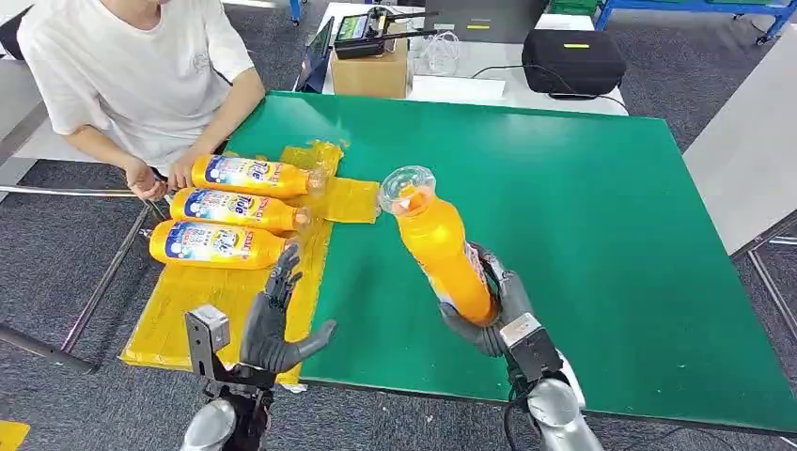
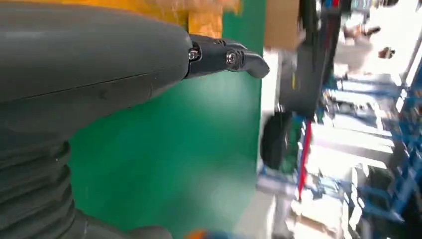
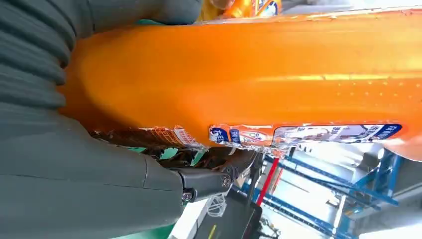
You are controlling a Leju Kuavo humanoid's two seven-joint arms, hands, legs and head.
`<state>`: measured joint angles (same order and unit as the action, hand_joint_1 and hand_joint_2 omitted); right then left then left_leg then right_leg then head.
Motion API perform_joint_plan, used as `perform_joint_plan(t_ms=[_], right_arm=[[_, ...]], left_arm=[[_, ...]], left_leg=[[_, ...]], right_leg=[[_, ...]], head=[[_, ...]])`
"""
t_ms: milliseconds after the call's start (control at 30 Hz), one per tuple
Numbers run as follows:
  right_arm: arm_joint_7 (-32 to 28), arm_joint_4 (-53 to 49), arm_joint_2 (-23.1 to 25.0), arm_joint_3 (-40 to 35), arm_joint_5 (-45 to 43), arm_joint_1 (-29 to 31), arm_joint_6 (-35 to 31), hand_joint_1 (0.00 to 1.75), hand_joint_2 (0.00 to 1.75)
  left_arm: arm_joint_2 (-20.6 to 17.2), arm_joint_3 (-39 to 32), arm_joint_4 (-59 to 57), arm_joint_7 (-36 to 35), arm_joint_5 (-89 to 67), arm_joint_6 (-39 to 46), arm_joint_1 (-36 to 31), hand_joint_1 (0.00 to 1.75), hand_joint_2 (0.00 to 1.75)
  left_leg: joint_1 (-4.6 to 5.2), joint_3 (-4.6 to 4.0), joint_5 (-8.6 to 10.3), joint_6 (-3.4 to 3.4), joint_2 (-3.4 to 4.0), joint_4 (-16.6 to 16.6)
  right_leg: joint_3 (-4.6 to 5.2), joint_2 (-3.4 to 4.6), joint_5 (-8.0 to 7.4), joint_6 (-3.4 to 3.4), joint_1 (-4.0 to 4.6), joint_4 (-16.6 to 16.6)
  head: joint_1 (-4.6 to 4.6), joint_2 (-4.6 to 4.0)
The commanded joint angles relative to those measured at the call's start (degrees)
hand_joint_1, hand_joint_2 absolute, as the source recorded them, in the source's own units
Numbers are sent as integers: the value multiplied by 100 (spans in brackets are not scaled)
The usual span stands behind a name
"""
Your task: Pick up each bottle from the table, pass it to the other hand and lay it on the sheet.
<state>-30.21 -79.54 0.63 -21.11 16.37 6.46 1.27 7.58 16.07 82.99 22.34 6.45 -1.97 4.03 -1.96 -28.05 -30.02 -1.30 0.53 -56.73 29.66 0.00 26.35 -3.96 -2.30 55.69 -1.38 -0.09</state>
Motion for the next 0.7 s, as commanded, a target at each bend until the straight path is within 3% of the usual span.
perform_joint_plan(t_ms=[33,367,467,700], right_arm=[[-35,320,89,-144,-53,292,326,175,175],[-147,1046,183,-1106,517,599,634,175,175],[-313,1213,312,-1444,495,652,748,175,175],[-420,1237,305,-1867,661,784,577,175,175]], left_arm=[[-367,723,96,442,-165,-537,59,0,175],[-199,962,245,522,-471,-656,-53,0,175],[79,728,68,157,32,-517,-180,0,175],[126,740,-253,-164,630,-498,-421,0,175]], left_leg=[[0,12,0,13,4,12],[-3,7,1,13,5,15],[-2,4,0,10,8,12],[-1,5,3,14,1,14]], right_leg=[[-7,8,-2,22,4,-7],[-9,8,-3,22,5,-9],[-3,11,-3,18,5,-5],[-6,2,-4,19,4,-10]], head=[[2,0],[2,0],[0,0],[2,2]])
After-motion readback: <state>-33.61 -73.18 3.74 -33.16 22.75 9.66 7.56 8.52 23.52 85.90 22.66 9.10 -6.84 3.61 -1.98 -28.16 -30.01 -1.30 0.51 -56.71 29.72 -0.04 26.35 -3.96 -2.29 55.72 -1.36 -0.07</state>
